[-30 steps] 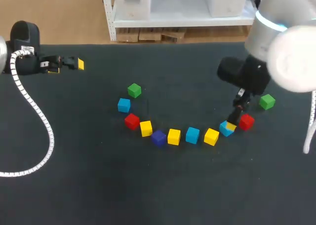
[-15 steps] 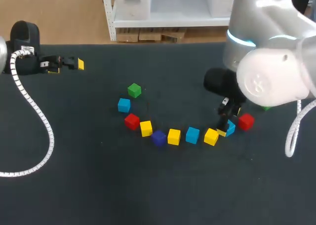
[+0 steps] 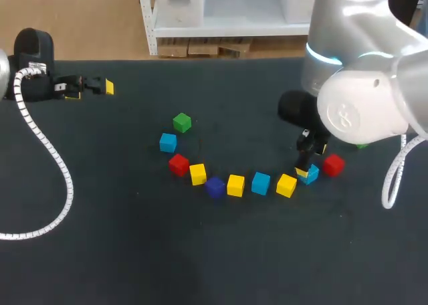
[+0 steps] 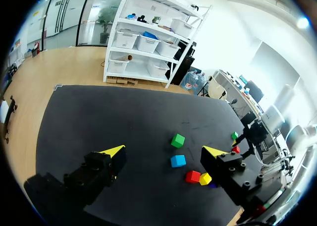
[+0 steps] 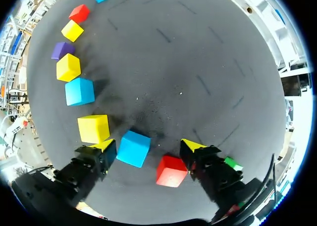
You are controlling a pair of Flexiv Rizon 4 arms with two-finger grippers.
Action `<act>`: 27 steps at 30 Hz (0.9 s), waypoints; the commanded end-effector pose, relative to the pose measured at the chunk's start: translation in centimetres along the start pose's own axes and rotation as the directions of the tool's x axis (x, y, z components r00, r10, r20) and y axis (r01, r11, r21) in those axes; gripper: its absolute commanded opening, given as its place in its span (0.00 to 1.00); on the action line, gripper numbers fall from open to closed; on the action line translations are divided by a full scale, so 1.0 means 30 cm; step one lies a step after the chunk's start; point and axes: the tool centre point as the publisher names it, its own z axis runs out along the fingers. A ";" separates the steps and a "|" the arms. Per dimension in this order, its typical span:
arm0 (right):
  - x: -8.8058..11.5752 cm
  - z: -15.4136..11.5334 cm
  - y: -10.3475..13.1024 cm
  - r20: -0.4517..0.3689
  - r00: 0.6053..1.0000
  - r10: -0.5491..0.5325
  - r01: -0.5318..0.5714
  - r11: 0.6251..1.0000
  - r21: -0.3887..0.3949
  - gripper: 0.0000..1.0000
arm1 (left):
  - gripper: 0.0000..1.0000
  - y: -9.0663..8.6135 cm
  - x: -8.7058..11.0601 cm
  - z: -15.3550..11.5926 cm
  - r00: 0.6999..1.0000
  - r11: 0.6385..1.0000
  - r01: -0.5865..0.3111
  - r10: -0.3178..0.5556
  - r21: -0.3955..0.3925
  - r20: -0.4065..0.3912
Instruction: Place the blue cubes, place green cubes on the blue cubes, place the yellow cubes on the green cubes, then place the red cubes on the yellow cubes, and place purple cube on the red cubes.
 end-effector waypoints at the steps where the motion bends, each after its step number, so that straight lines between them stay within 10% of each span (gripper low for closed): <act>1: -0.014 0.011 0.000 -0.010 1.000 -0.009 0.009 1.000 0.005 0.66 | 1.00 -0.001 0.000 -0.001 1.000 1.000 0.000 0.000 -0.001 -0.001; 8: -0.019 0.025 0.001 -0.039 0.999 -0.023 0.024 1.000 0.016 0.45 | 1.00 -0.001 0.000 -0.001 1.000 1.000 0.000 0.000 -0.001 -0.001; 13: -0.021 0.004 0.001 -0.028 0.999 -0.039 0.040 0.999 0.017 0.02 | 1.00 -0.001 0.000 -0.001 1.000 1.000 0.000 0.000 -0.001 -0.001; 27: -0.084 -0.151 -0.108 0.027 0.938 -0.346 0.346 0.938 0.006 0.00 | 1.00 -0.001 0.000 -0.001 1.000 1.000 0.000 0.000 -0.001 -0.001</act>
